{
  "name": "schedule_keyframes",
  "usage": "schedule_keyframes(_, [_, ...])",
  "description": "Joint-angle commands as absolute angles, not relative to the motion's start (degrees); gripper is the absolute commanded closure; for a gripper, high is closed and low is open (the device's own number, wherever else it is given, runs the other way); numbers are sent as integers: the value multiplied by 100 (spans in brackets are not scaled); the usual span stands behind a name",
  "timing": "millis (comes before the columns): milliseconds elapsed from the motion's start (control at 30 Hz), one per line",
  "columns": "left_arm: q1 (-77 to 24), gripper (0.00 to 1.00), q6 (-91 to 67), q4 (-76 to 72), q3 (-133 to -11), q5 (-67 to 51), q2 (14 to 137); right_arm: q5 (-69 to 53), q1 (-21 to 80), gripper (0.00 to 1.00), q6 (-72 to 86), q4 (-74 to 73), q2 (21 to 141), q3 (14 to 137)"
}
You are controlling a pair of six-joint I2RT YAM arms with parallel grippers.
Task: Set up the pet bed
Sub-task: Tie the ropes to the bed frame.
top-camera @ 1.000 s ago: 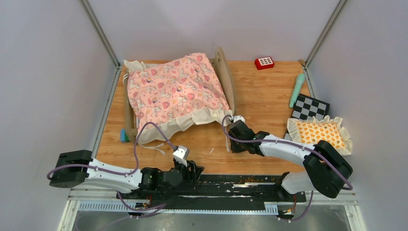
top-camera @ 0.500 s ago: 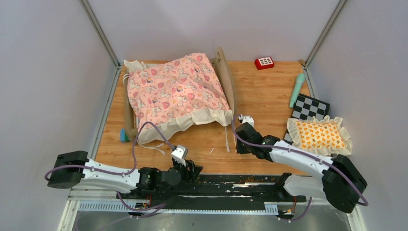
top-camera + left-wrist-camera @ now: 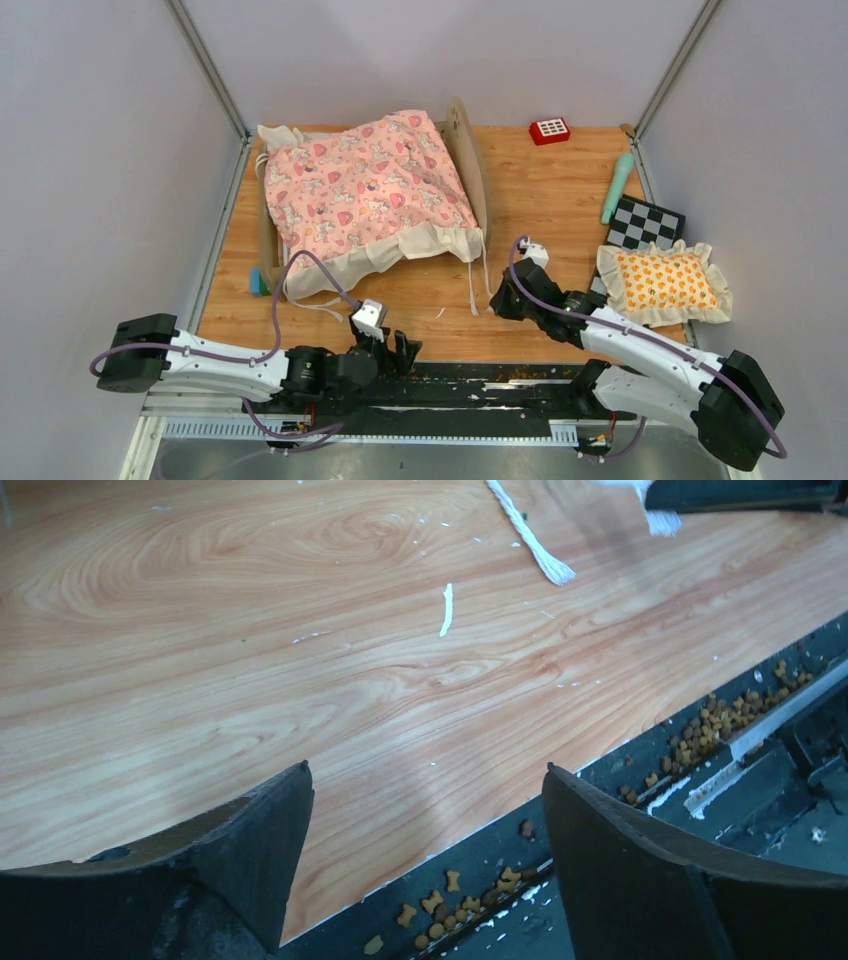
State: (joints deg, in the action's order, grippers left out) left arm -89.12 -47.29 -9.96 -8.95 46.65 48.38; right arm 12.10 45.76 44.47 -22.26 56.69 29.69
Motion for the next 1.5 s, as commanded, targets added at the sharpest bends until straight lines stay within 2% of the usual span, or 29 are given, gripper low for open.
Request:
schedule_keyframes(0, [-8916,8,-5312,-688,-1003,5175,4640,1328,4524,100,4787,-1989,5620,2865])
schedule_keyframes(133, [-8912,6,-5549,-501,-914,5206,4374,1265,4525,100,4752,-2047,5727,2826])
schedule_keyframes(233, [-8914,0,-5702,-137,-959,5277,4240,1157,4524,100,4680,-1964,5815,2747])
schedule_keyframes(533, [-8912,0,-5474,382,-1295,5334,4283,766,4528,98,4350,-1897,6415,2797])
schedule_keyframes(633, [-8912,0,-5496,382,-1318,5352,4361,804,4536,89,4296,-2115,6517,2918])
schedule_keyframes(800, [-8912,0,-5520,393,-1331,5330,4421,1349,4531,59,4144,-2537,6017,3082])
schedule_keyframes(867, [-8912,0,-5500,389,-1327,5322,4428,1513,4533,53,3971,-2691,5796,3209])
schedule_keyframes(933, [-8912,0,-5470,388,-1327,5317,4423,1519,4535,53,3691,-2693,5720,3330])
schedule_keyframes(1133, [-8914,0,-5475,345,-1304,5350,4441,695,4661,62,3076,-2058,6271,3590])
schedule_keyframes(1467, [-8911,0,-5476,376,-1310,5335,4447,773,4907,60,3040,-1507,7554,3951])
